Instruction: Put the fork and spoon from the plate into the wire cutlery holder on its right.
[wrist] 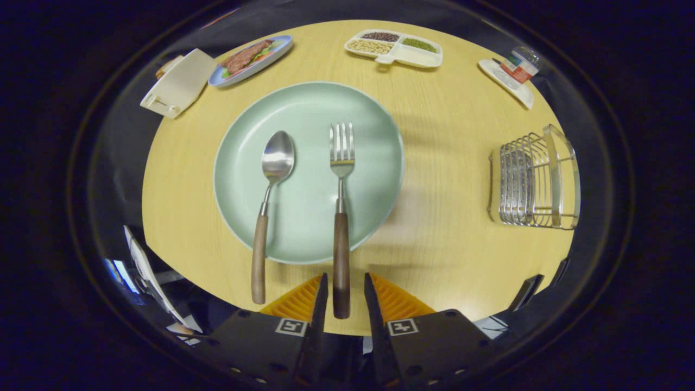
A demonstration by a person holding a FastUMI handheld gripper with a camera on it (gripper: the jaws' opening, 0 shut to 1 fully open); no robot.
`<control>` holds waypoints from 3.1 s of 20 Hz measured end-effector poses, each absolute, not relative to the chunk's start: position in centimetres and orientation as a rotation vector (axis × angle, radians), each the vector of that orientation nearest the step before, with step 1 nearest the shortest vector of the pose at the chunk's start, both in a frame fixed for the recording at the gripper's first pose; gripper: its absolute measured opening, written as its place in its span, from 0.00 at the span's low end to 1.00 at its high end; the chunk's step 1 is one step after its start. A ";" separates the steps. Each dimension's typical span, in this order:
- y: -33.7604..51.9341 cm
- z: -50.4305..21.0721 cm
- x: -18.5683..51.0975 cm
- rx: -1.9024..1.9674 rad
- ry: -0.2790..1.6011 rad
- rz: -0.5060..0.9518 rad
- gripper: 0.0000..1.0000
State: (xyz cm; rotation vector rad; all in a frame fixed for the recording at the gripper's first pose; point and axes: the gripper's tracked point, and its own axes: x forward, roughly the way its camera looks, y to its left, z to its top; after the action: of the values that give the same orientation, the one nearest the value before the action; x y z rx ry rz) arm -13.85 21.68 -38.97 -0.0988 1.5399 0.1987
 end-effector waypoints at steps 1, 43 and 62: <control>21.7 -39.1 -14.2 -0.096 1.556 0.194 0.39; 4.4 -25.5 -12.9 0.277 1.760 0.006 0.01; 6.5 -22.2 -10.3 0.098 1.613 0.011 0.89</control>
State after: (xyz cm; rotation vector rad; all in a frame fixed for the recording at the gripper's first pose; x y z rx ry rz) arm -10.33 6.51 -22.24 0.0982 1.6133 0.0110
